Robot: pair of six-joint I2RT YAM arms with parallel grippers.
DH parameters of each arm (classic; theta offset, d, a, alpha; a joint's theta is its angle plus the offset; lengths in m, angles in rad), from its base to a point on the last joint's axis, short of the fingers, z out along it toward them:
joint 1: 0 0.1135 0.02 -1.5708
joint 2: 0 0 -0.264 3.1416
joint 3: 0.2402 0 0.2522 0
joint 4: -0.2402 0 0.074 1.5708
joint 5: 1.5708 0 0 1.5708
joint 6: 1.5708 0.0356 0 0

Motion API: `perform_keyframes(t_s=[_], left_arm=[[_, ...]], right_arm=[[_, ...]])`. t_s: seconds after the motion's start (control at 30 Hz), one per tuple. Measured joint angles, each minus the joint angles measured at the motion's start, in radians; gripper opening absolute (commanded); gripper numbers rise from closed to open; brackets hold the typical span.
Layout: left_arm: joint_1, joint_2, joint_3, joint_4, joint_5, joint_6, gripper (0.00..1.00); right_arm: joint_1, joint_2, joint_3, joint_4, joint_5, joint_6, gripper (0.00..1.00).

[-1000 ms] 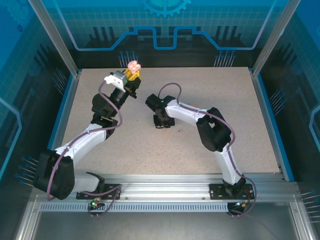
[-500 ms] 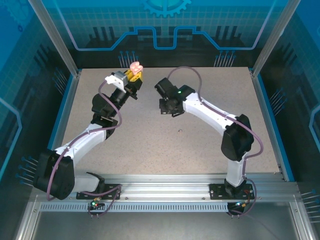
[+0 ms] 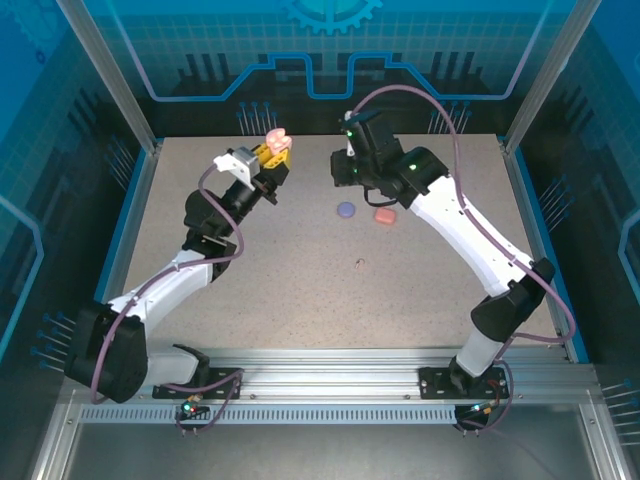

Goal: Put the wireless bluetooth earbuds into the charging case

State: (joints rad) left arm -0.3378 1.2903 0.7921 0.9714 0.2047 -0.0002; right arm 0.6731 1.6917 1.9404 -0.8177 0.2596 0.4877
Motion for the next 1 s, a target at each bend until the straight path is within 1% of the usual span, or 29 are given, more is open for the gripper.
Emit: perform_keyframes(t_s=[0.1,0.33,0.6,0.77,1.0], left_arm=[[-0.009,-0.01,-0.008,-0.002,0.006,0.001,0.0],[-0.039,-0.024,-0.024,-0.013,0.023,0.002,0.0],[-0.077,-0.026,-0.038,-0.027,0.04,0.002,0.0],[-0.092,-0.028,-0.038,-0.035,0.048,0.003,0.0],[-0.098,-0.035,-0.038,-0.052,0.054,0.007,0.0]], right_arm=[[0.0,-0.015,0.032,0.023,-0.026,-0.038,0.17],[0.003,-0.068,0.032,0.086,-0.086,-0.122,0.17],[0.048,-0.128,0.034,0.162,-0.147,-0.22,0.17],[0.089,-0.114,0.069,0.165,-0.164,-0.284,0.17],[0.13,-0.045,0.129,0.162,-0.168,-0.347,0.17]])
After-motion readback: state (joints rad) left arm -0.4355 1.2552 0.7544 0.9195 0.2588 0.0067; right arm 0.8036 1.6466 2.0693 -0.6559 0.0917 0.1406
